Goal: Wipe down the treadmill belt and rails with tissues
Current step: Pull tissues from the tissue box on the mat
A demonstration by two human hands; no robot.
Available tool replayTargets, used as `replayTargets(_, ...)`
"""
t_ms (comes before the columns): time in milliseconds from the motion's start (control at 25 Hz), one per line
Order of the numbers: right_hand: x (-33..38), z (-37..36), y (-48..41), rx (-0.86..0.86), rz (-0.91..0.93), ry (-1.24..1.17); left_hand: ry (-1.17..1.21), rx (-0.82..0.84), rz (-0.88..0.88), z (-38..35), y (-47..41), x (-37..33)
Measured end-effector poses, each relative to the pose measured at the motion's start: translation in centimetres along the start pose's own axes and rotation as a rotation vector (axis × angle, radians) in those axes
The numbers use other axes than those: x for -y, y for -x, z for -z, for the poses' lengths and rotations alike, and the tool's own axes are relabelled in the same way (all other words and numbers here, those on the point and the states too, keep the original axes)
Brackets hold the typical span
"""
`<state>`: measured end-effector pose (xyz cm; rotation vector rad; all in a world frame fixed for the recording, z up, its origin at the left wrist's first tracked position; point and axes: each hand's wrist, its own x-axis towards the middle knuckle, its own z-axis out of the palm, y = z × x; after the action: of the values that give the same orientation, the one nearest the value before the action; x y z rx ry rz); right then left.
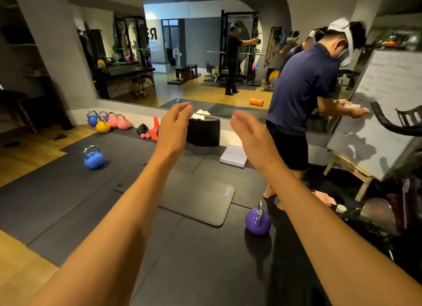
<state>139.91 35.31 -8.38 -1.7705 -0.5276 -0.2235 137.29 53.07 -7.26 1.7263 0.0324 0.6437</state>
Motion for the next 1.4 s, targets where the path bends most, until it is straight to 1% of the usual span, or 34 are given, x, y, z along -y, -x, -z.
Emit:
replayTargets(120, -3.8, -1.1, -7.6, -0.028, -0.009, 0.011, -0.005, 0.037, 0.012, -1.8, -7.7, 3.3)
replayTargets(240, -8.8, -2.5, -15.0, -0.011, -0.030, 0.025, 0.016, 0.023, 0.043, -3.7, -15.2, 8.0)
replayTargets(440, -14.9, -4.1, -27.6, -0.001, -0.070, -0.069, -0.004, 0.020, 0.114, -6.4, -27.6, 13.7)
replayTargets(600, -18.7, -6.0, -38.2, 0.027, -0.093, -0.092, -0.021, 0.002, 0.158, -8.3, -37.8, 17.2)
replayTargets(680, -20.2, -7.3, -41.8, 0.042, -0.105, -0.109, -0.009, -0.005, 0.182, -8.5, -41.0, 18.8)
replayTargets(840, -25.5, -12.0, -52.0, 0.075, -0.102, -0.092, -0.005, -0.029, 0.201, -8.2, -50.8, 25.4)
replayTargets(920, -28.0, -14.4, -57.1, 0.064, -0.106, -0.074, 0.013, -0.016, 0.227, -7.8, -56.2, 28.8)
replayTargets(1200, -33.8, -20.4, -74.3, 0.037, -0.143, -0.029, 0.046, 0.037, 0.275, -7.3, -75.1, 37.2)
replayTargets(1400, -42.0, -24.1, -86.2, 0.012, -0.190, -0.048, -0.005, 0.051, 0.267, -8.3, -86.3, 44.7)
